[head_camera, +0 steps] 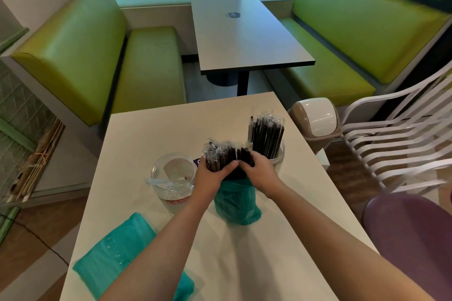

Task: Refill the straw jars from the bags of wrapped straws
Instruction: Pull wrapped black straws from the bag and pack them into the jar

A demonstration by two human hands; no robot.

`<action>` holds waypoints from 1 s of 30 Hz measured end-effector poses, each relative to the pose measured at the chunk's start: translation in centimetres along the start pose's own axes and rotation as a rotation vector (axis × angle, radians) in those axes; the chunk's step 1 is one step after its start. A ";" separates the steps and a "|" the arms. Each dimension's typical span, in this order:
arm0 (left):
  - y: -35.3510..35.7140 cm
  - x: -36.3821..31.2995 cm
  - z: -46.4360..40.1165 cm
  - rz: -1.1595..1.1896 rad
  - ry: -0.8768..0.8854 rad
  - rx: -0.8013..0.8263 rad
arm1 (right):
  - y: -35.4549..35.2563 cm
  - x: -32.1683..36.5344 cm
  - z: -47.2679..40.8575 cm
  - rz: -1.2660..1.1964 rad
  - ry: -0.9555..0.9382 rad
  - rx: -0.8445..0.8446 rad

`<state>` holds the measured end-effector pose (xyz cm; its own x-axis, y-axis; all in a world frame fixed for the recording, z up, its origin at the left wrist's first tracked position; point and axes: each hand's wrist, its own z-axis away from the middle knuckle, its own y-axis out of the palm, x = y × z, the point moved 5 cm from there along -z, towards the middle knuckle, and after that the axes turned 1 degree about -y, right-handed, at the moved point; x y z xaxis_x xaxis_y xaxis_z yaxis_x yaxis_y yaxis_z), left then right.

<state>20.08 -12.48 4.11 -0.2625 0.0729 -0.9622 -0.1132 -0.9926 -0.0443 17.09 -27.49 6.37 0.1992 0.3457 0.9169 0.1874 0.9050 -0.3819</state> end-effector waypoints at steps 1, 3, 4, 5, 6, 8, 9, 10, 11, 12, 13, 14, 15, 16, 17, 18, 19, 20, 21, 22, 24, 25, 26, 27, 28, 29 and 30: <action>0.0 0.0 0.0 0.003 0.002 -0.003 | -0.1 -0.1 0.0 -0.016 0.001 -0.008; 0.0 0.0 -0.1 -0.012 0.005 -0.018 | -0.1 -0.4 -0.1 -0.029 0.012 -0.004; 0.1 0.1 -0.2 -0.027 0.007 -0.028 | -0.1 -0.5 -0.1 -0.036 0.021 0.009; 0.2 0.2 -0.3 -0.043 0.007 -0.037 | -0.1 -0.6 0.0 -0.047 0.025 0.025; 0.3 0.3 -0.3 -0.059 0.009 -0.046 | -0.1 -0.6 0.0 -0.057 0.029 0.034; 0.4 0.3 -0.3 -0.081 0.011 -0.063 | -0.3 -0.7 0.3 -0.083 0.035 0.037; 0.4 0.3 -0.2 -0.086 0.009 -0.072 | -0.4 -0.7 0.4 -0.095 0.039 0.034; 0.4 0.3 -0.2 -0.086 0.007 -0.079 | -0.6 -0.7 0.5 -0.097 0.042 0.024; 0.4 0.3 -0.2 -0.085 0.005 -0.086 | -0.8 -0.7 0.6 -0.087 0.041 0.010; 0.4 0.3 -0.2 -0.085 0.005 -0.092 | -0.9 -0.7 0.7 -0.080 0.042 -0.005; 0.5 0.4 -0.3 -0.087 0.005 -0.093 | -1.2 -0.8 0.7 -0.087 0.043 -0.019; 0.6 0.4 -0.3 -0.093 0.004 -0.093 | -1.3 -0.8 0.8 -0.106 0.045 -0.024; 0.6 0.4 -0.3 -0.096 0.005 -0.091 | -1.4 -0.8 0.9 -0.122 0.043 -0.018; 0.7 0.3 -0.3 -0.099 0.009 -0.089 | -1.5 -0.7 0.9 -0.126 0.042 -0.012; 0.8 0.3 -0.4 -0.097 0.010 -0.087 | -1.5 -0.7 0.9 -0.122 0.037 -0.002; 0.8 0.3 -0.3 -0.093 0.011 -0.082 | -1.5 -0.5 1.0 -0.113 0.034 0.005; 0.9 0.3 -0.3 -0.090 0.010 -0.076 | -1.5 -0.6 0.9 -0.104 0.039 0.009; 1.0 0.2 -0.2 -0.084 0.011 -0.068 | -1.5 -0.7 0.8 -0.104 0.050 0.008; 1.0 0.2 -0.1 -0.073 0.007 -0.059 | -1.5 -0.9 0.7 -0.107 0.064 0.005; 1.1 0.2 0.0 -0.059 0.000 -0.046 | -1.5 -1.1 0.6 -0.110 0.077 -0.002; 1.2 0.2 0.2 -0.030 -0.007 -0.018 | -1.5 -1.3 0.6 -0.101 0.098 -0.022; 1.2 0.2 0.3 -0.021 -0.007 -0.008 | -1.5 -1.4 0.5 -0.096 0.106 -0.025; 1.2 0.2 0.3 -0.014 -0.005 0.001 | -1.5 -1.4 0.6 -0.091 0.109 -0.026; 1.2 0.2 0.3 -0.012 -0.002 0.009 | -1.4 -1.5 0.6 -0.081 0.113 -0.022; 1.2 0.1 0.3 -0.013 0.005 0.013 | -1.3 -1.5 0.6 -0.073 0.112 -0.011; 1.2 0.1 0.3 -0.017 0.012 0.011 | -1.2 -1.4 0.7 -0.070 0.114 0.006; 1.1 0.1 0.2 -0.024 0.015 0.003 | -1.1 -1.4 0.7 -0.076 0.110 0.024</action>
<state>19.72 -13.58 4.05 -0.2455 0.0956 -0.9647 -0.1224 -0.9902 -0.0670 15.95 -28.79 5.59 0.2899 0.2474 0.9245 0.1831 0.9338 -0.3073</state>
